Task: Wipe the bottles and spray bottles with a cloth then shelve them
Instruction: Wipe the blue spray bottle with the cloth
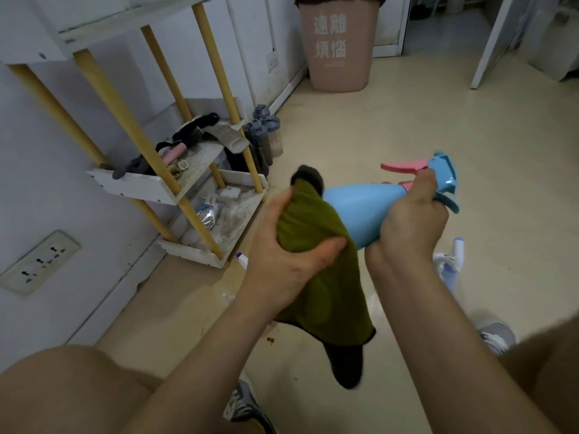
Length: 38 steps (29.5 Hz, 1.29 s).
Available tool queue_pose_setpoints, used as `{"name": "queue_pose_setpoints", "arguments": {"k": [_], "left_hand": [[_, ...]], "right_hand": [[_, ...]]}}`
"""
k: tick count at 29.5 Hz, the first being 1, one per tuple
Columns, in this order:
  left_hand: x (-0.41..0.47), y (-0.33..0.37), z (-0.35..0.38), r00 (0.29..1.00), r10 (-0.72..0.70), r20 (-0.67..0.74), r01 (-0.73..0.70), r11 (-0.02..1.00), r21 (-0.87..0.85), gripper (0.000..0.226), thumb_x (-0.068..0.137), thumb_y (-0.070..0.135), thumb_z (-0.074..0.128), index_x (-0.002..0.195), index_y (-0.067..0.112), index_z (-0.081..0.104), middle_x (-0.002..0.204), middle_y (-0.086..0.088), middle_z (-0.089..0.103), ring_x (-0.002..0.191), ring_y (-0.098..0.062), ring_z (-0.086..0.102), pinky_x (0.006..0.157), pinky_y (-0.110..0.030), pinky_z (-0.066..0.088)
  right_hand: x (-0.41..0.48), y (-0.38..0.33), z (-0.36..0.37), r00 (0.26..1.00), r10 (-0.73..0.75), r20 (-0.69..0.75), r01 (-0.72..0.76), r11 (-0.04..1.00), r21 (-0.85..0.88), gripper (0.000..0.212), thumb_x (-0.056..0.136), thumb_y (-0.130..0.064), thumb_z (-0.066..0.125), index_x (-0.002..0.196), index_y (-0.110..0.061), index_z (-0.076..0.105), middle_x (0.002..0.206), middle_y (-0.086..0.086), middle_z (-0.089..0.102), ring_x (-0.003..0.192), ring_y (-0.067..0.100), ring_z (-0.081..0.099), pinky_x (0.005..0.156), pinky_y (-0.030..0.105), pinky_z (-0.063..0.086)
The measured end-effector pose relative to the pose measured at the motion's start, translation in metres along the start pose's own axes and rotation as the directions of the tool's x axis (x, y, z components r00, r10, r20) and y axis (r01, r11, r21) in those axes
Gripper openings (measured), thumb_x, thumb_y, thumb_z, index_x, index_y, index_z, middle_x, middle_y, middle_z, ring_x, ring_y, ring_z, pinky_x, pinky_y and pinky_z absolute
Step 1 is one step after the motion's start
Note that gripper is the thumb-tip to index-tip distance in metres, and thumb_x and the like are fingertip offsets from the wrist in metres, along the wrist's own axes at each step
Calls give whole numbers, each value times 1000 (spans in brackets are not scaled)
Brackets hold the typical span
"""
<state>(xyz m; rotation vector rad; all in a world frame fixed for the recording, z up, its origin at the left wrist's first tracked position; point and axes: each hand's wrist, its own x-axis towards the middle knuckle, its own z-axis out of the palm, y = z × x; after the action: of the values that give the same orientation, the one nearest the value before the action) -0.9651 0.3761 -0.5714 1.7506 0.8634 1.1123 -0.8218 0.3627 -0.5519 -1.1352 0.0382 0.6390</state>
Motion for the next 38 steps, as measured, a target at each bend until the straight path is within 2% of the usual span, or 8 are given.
{"name": "queue_pose_setpoints", "arguments": {"k": [6, 11, 15, 22, 27, 30, 34, 38], "left_hand": [[-7, 6, -4, 952, -20, 306, -144, 853, 502, 108, 62, 60, 77, 151, 35, 21, 136, 15, 48, 119, -5, 50, 99, -29, 47], [7, 21, -17, 898, -218, 382, 224, 974, 28, 63, 54, 46, 83, 113, 41, 61, 104, 9, 71, 98, -13, 69, 86, -37, 56], [3, 8, -22, 734, -349, 583, 625, 682, -380, 56, 27, 44, 96, 77, 23, 80, 77, -3, 74, 71, -17, 72, 65, -31, 60], [-12, -7, -24, 683, -356, 638, 706, 546, -451, 63, 23, 45, 99, 79, 23, 81, 80, -3, 76, 73, -17, 74, 64, -31, 60], [-12, -3, -11, 882, -315, 352, 271, 948, 168, 62, 53, 35, 93, 104, 30, 58, 99, 4, 66, 97, -17, 65, 82, -28, 53], [-17, 0, 6, 994, 0, 106, -63, 807, 587, 90, 60, 43, 88, 135, 25, 43, 129, 2, 52, 119, -17, 51, 99, -34, 46], [-23, -3, 19, 921, 365, 136, -286, 394, 874, 93, 71, 33, 81, 144, 6, 30, 138, -21, 47, 126, -39, 47, 103, -55, 42], [-6, 12, 5, 972, 224, 67, -174, 501, 848, 94, 65, 49, 79, 142, 14, 37, 133, -9, 53, 119, -28, 52, 99, -44, 46]], "right_hand": [[-10, -12, 3, 883, -43, 467, 193, 941, -278, 31, 98, -36, 51, 74, -16, 53, 79, 11, 55, 72, 20, 54, 68, 36, 48], [-30, -23, 5, 726, -74, 683, 255, 952, -168, 31, 95, -27, 55, 66, -17, 56, 71, 12, 53, 67, 23, 52, 66, 38, 45], [-40, -21, 5, 641, -95, 762, 289, 949, -125, 36, 90, -24, 55, 55, -20, 62, 58, 4, 61, 60, 21, 58, 63, 34, 49], [-34, -24, -5, 833, -174, 525, 262, 960, -98, 35, 95, -20, 53, 63, -7, 56, 63, 16, 62, 57, 25, 61, 55, 32, 52], [-17, -20, -7, 936, -245, 252, 280, 953, -114, 40, 93, -26, 57, 54, -19, 56, 58, 5, 63, 59, 24, 62, 63, 40, 53], [-17, -14, -6, 973, -206, 105, 217, 971, -98, 39, 93, -30, 55, 55, -24, 52, 61, 1, 59, 67, 26, 61, 74, 48, 54], [-25, -11, -2, 997, -24, 76, 30, 996, -79, 26, 97, -35, 52, 76, -20, 55, 79, 0, 61, 83, 23, 65, 86, 44, 55], [-34, -13, 1, 964, -117, 237, 162, 970, -180, 33, 98, -36, 52, 69, -21, 56, 69, -4, 58, 69, 10, 59, 72, 32, 52]]}}
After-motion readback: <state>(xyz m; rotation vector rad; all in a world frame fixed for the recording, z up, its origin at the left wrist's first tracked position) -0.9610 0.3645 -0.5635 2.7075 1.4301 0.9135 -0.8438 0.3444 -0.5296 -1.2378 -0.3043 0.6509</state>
